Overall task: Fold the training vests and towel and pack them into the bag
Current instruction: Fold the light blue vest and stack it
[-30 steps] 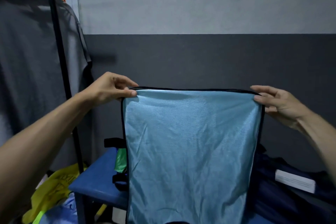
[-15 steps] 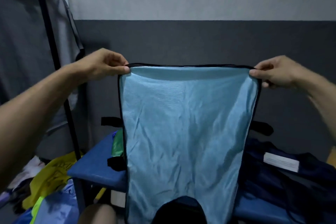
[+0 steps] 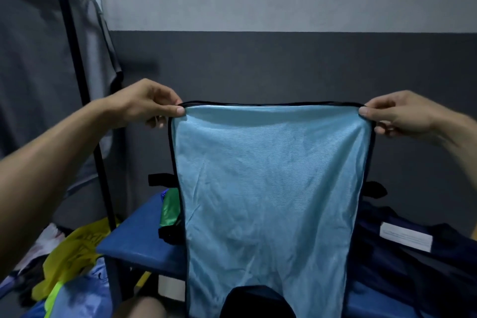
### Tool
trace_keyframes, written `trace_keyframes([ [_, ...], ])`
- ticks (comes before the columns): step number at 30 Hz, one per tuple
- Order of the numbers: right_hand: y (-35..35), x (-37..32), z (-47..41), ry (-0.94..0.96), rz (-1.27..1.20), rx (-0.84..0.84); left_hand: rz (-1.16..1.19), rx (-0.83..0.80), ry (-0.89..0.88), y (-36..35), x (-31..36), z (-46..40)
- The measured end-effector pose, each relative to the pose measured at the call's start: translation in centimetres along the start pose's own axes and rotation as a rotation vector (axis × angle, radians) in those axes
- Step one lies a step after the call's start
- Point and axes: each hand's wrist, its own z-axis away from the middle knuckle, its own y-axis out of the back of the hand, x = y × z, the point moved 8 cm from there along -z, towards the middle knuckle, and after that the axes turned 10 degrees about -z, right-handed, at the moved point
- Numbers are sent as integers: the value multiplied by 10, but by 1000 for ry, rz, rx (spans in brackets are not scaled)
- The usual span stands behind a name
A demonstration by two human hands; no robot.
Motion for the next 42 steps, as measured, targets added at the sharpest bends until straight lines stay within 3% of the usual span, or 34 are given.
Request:
trace_keyframes([
  [5,-5,17,-5,-22,19,-83,159,-155,48,-12,-22,-6],
  [11,-29,57,-29,-134,-234,-5,338,-133,200,-45,-61,-31],
  [15,-52,71,-39,-208,-243,181,-170,76,366,-46,-50,-35],
  [18,-92,44,-34,-130,-109,197,-191,-4,279,-74,17,-33],
  [23,-172,-20,-14,57,-103,-45,103,-136,216,-110,82,-32],
  [30,-152,-14,-19,42,-100,107,195,-115,313,-110,53,-32],
  [33,-174,-20,-16,107,-129,75,281,-186,278,-133,62,-31],
  [42,-189,-22,-10,160,-51,74,273,-118,291,-141,61,-36],
])
